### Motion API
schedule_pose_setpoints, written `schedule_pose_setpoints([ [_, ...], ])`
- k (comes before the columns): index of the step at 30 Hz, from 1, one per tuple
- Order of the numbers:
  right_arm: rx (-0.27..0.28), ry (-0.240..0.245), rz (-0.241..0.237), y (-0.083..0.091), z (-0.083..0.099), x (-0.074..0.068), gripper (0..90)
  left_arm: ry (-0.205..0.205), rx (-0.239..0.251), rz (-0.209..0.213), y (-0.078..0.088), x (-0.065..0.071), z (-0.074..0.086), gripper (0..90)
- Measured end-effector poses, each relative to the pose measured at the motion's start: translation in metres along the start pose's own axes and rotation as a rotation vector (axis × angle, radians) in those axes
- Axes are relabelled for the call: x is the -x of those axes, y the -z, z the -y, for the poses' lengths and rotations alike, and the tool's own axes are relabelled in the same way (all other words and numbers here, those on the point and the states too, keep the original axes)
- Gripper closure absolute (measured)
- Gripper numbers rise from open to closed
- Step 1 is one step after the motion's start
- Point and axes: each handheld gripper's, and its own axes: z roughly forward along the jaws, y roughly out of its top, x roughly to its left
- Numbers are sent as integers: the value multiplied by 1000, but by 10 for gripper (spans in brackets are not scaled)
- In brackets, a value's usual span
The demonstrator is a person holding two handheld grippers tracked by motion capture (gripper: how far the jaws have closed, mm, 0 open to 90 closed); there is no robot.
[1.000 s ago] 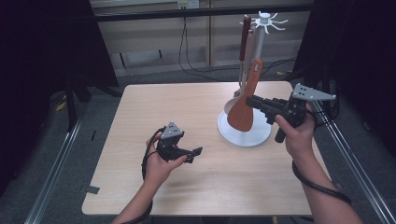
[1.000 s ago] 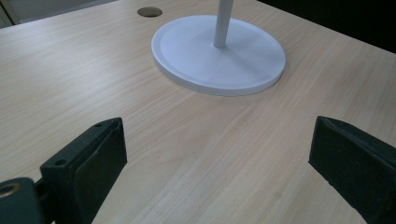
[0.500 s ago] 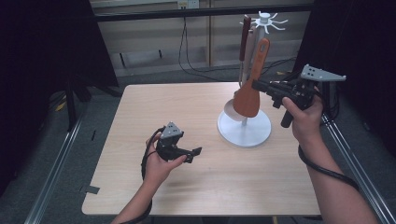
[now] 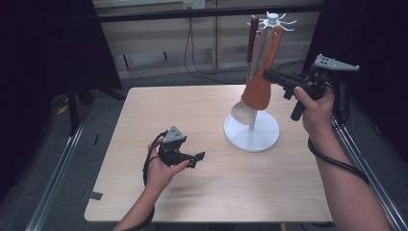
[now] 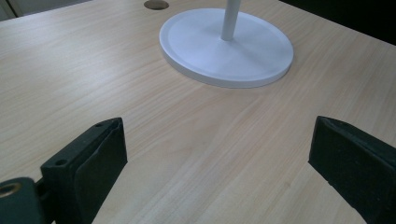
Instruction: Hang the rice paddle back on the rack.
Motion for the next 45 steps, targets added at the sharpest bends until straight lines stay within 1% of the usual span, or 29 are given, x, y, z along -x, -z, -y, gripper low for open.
schedule_pose_setpoints([
  [4,4,-26,6,0,4,7,839,-1,5,-6,1,0,-1,43],
  [7,21,-38,25,0,6,7,823,-3,4,-3,1,0,0,44],
  [8,30,-44,33,-1,7,8,773,2,4,-6,2,0,0,45],
  [9,43,-49,52,-1,7,8,738,1,2,-11,2,0,1,45],
  [10,40,-38,60,-1,7,7,748,3,1,-7,3,0,1,45],
  [11,36,-35,62,0,8,7,730,-1,0,-11,3,0,1,45],
  [13,35,-35,77,0,8,6,643,2,-1,-8,3,0,1,45],
  [14,35,-24,84,1,8,4,624,1,0,-8,3,0,1,45],
  [16,35,-14,100,2,9,2,535,2,0,-7,3,1,1,45],
  [17,29,-7,115,3,10,1,481,-7,2,-12,3,0,1,45],
  [18,30,-6,132,4,11,0,431,-2,8,-9,3,1,1,45],
  [20,39,-3,148,7,14,-2,358,-4,6,-8,5,2,1,45],
  [23,37,21,158,11,17,-5,308,0,12,-13,5,2,0,45],
  [26,32,45,185,15,21,-10,248,-5,13,-13,5,2,1,45],
  [28,31,73,202,18,25,-14,213,-3,9,-14,5,2,1,45],
  [32,11,110,220,22,35,-21,179,-10,5,-13,5,2,1,45],
  [35,5,116,224,26,42,-26,156,-10,5,-13,5,3,1,45],
  [38,-3,140,235,29,47,-28,151,-13,7,-21,5,3,1,44],
  [45,-12,146,236,36,57,-33,150,-6,11,-20,5,3,2,44],
])
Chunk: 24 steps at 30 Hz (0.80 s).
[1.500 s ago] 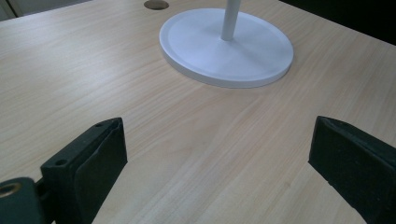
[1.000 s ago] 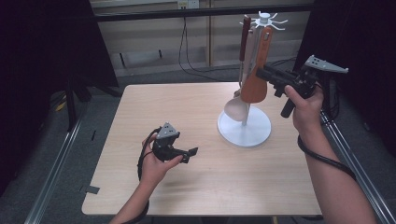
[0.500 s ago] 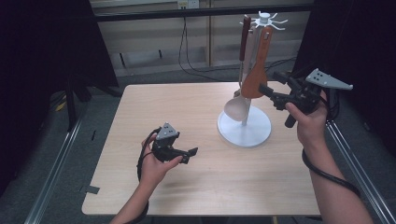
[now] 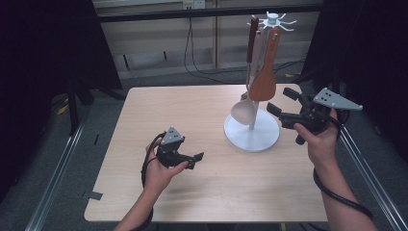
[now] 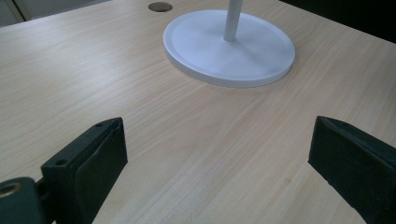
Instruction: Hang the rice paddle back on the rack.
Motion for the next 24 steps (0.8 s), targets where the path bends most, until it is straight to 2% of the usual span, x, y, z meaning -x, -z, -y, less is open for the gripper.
schedule_pose_setpoints([
  [8,-23,7,4,6,15,-6,143,-2,-6,1,0,0,1,43],
  [11,-31,-10,-8,8,21,-7,141,-4,-8,1,0,0,1,43],
  [24,-76,-13,-8,17,45,-15,132,-2,-4,-7,0,-2,3,41],
])
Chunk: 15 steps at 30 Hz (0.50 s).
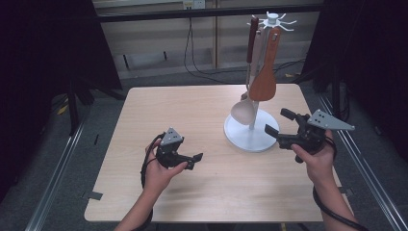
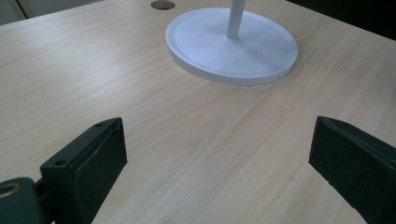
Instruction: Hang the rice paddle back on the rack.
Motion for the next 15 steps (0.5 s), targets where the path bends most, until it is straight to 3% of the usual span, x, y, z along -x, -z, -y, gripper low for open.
schedule_pose_setpoints([
  [9,-34,-28,8,4,21,-4,131,-3,-2,-9,0,0,1,41],
  [15,-67,-23,9,7,34,-4,126,-9,-7,-7,-2,1,3,41],
])
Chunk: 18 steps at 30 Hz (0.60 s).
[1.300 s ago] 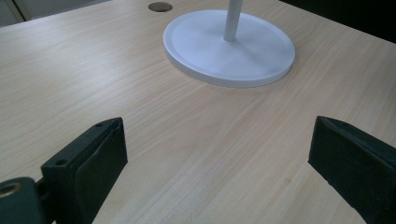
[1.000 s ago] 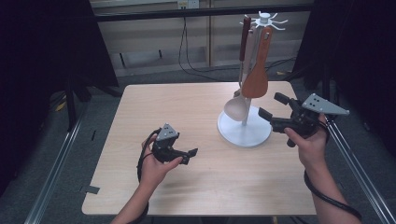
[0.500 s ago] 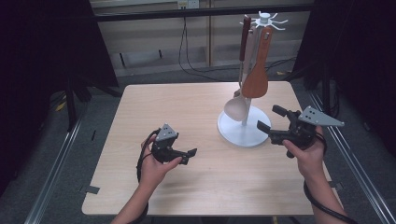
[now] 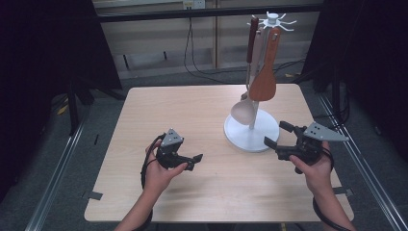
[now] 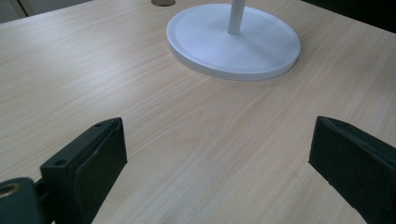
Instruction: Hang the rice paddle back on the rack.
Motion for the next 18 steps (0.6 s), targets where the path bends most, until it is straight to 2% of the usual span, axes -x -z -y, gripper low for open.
schedule_pose_setpoints([
  [18,-74,9,2,0,23,-4,128,3,-24,19,-7,5,7,41],
])
